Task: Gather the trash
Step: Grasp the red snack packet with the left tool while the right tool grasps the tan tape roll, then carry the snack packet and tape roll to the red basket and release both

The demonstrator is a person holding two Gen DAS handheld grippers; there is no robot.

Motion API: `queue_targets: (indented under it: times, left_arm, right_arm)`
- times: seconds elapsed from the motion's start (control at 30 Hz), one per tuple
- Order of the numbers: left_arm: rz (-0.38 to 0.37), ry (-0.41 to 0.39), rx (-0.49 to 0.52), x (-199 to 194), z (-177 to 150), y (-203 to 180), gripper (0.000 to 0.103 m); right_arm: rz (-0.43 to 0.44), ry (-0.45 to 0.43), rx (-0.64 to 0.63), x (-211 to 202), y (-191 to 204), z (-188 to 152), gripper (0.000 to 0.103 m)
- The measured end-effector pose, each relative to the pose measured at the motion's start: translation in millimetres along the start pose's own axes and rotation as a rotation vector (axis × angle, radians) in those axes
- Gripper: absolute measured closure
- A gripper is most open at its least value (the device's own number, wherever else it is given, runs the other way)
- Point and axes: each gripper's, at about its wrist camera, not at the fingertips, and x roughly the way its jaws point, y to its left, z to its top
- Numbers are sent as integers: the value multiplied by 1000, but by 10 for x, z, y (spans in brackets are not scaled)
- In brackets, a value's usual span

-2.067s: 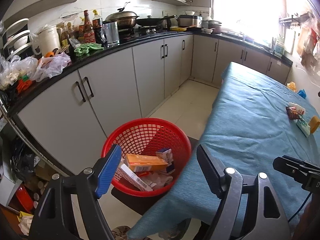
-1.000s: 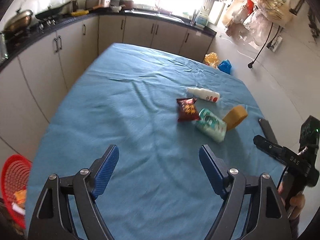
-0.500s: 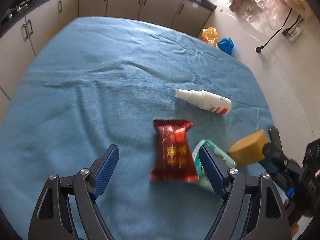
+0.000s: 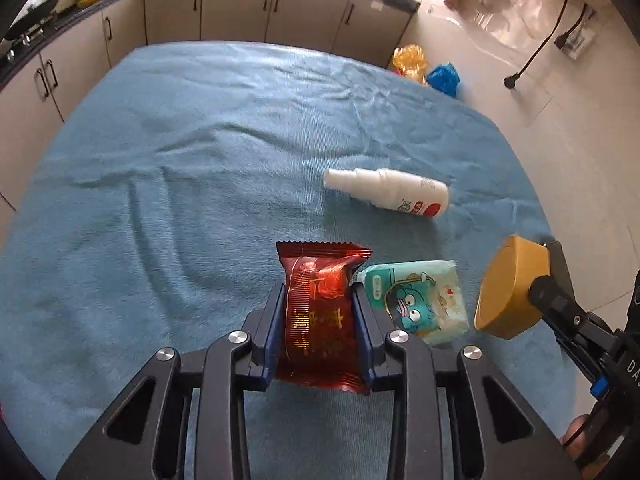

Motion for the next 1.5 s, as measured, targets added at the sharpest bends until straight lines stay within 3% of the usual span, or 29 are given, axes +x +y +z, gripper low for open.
queue_targets:
  times: [0.3, 0.63, 0.8, 1.2, 1.5]
  left_arm:
    - [-12, -78, 17, -604, -316, 69, 73]
    - [-2, -109, -27, -1126, -928, 326, 73]
    - [54, -144, -57, -1376, -1270, 518, 72]
    - [281, -263, -130, -1906, -1944, 1047, 72]
    - [328, -290, -211, -2120, -2224, 1410, 72]
  right_arm:
    - [8, -18, -76, -295, 239, -169, 94]
    - [4, 10, -179, -542, 522, -626, 94]
    - [14, 37, -214, -582, 655, -863, 94]
    - [51, 106, -325, -478, 1130, -1366, 94]
    - [80, 159, -401, -321, 1468, -1738, 94]
